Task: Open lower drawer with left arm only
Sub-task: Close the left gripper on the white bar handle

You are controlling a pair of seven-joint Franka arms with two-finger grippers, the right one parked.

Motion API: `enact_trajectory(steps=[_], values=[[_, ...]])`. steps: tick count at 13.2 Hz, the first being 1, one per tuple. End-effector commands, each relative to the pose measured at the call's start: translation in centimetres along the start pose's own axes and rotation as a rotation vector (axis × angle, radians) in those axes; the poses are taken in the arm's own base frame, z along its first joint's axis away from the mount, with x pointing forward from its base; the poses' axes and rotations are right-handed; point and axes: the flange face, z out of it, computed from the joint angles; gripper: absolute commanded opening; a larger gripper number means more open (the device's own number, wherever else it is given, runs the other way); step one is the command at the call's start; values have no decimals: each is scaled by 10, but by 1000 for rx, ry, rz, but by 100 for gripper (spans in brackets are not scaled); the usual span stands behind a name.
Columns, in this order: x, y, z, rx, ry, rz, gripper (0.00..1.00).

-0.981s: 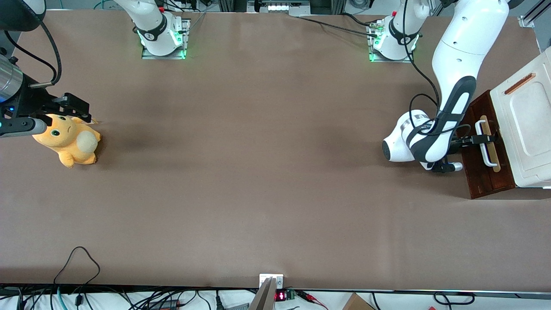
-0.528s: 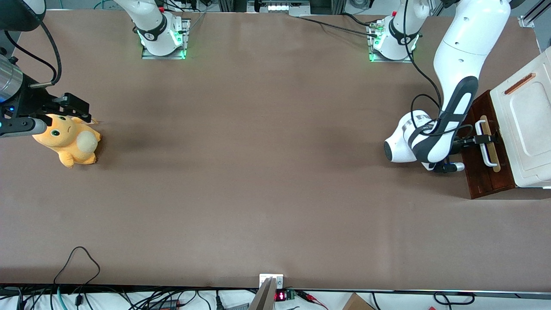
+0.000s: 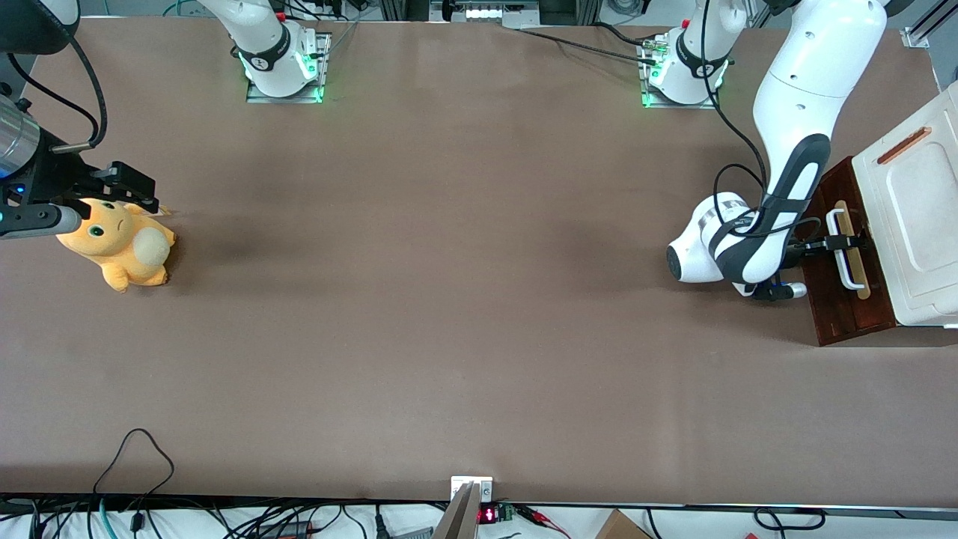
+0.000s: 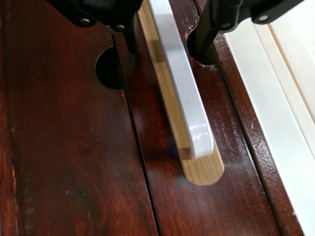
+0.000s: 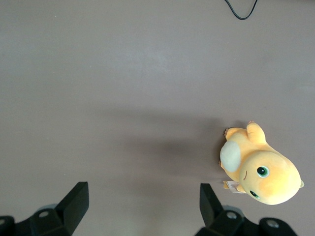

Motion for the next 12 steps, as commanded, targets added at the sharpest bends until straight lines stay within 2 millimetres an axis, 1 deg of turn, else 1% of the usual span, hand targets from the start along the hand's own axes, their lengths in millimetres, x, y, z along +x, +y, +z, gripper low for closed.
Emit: enact_trajectory(steps=[1,4,8,12], values=[[7,-1,1,8,12,5,48],[8,-2,2,9,10,6,45],[8,-2,4,9,6,6,45],[8,-1,7,12,2,5,41]])
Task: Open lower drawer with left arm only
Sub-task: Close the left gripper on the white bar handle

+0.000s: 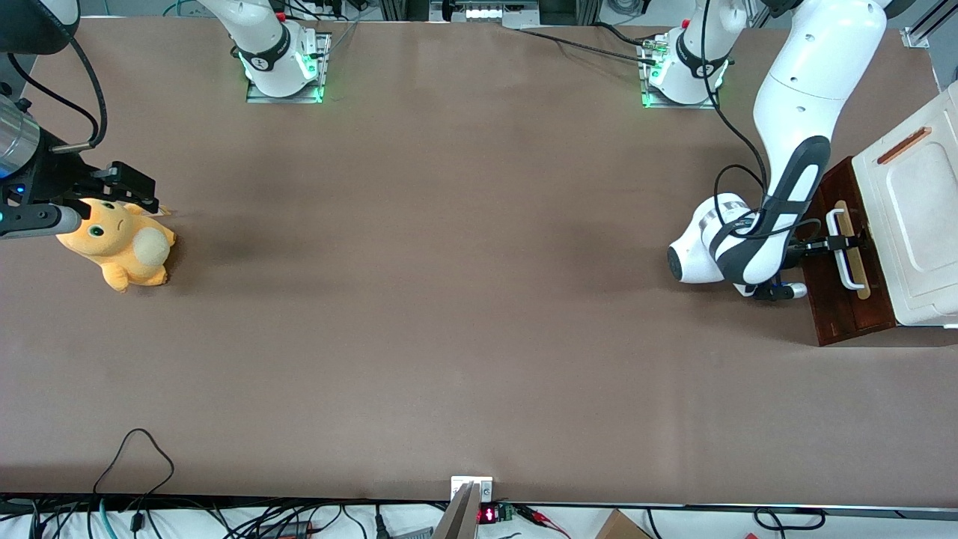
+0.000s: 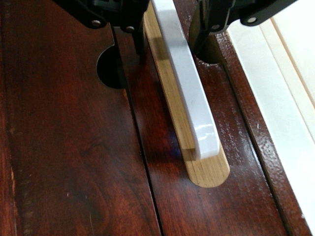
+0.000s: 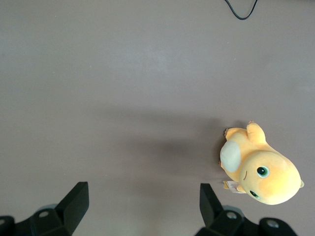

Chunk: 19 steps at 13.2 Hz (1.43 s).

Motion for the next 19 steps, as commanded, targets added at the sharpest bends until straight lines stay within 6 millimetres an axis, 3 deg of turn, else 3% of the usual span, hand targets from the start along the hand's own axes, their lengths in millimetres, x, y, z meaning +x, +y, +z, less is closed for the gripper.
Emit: enact_trajectory(steps=[1,9,19], values=[[7,-3,3,10,9,2,40],[7,-3,2,8,5,-6,31],[5,-2,-3,5,3,-10,28]])
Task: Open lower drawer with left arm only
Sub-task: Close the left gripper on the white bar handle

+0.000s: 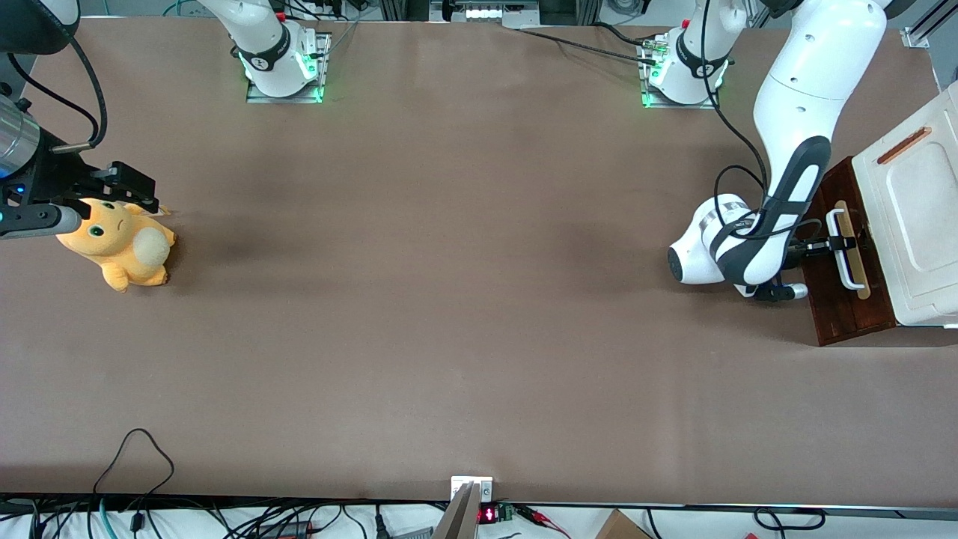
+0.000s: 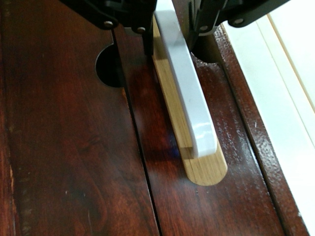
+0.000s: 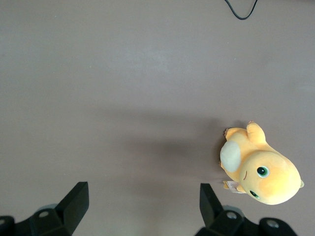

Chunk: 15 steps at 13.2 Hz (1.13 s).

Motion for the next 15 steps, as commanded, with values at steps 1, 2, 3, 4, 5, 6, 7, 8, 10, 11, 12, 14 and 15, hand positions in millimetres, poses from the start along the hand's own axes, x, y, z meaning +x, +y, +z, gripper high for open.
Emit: enact_trajectory(steps=[1,2,3,4,5,6,7,8,10,11,12,14,15], values=[[3,-2,-2,6,2,-6,28],[4,-1,-2,4,3,-6,27],[3,-2,-2,6,2,-6,27],[3,-1,-2,6,2,-4,27],[3,-1,-2,6,2,-6,27],[3,-1,-2,6,2,-9,26],[3,-1,-2,7,2,-11,26],[3,-1,-3,8,4,-12,26],[3,-1,-3,7,0,-11,26],[3,0,-4,6,1,-11,25],[2,0,-4,5,-4,-10,25],[2,0,-4,5,-4,-12,24],[2,-1,-1,7,-8,-13,23]])
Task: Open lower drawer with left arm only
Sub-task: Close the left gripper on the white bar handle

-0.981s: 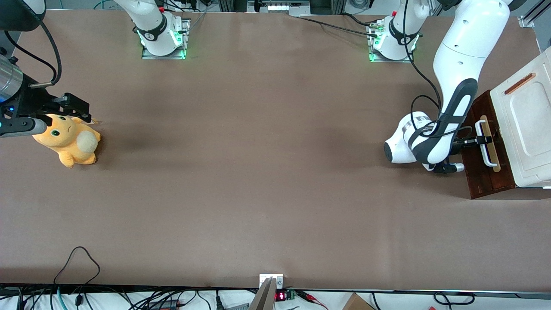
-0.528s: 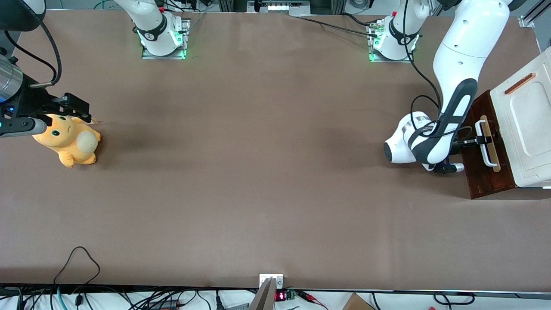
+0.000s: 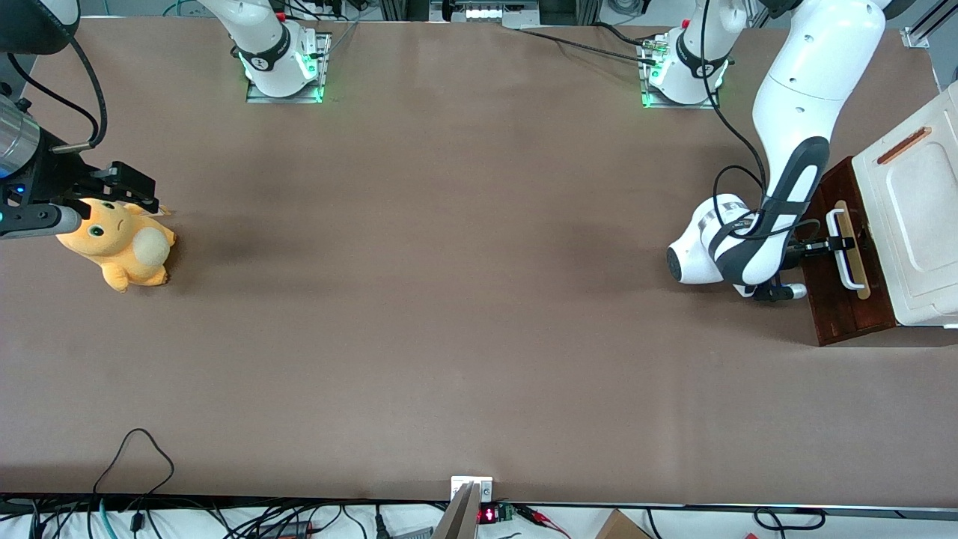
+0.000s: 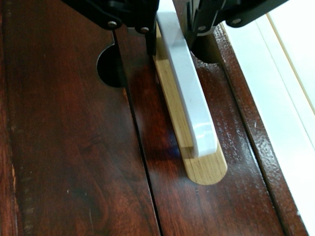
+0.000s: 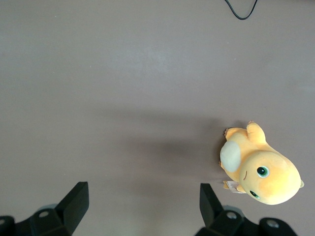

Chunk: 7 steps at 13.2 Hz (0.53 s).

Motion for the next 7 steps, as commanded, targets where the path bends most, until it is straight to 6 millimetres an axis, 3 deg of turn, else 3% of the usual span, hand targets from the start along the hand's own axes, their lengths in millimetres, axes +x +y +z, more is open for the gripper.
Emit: enact_trajectory(steps=[1,7], values=[[3,-1,1,7,-13,-11,23],[0,3,-10,5,-3,-16,22]])
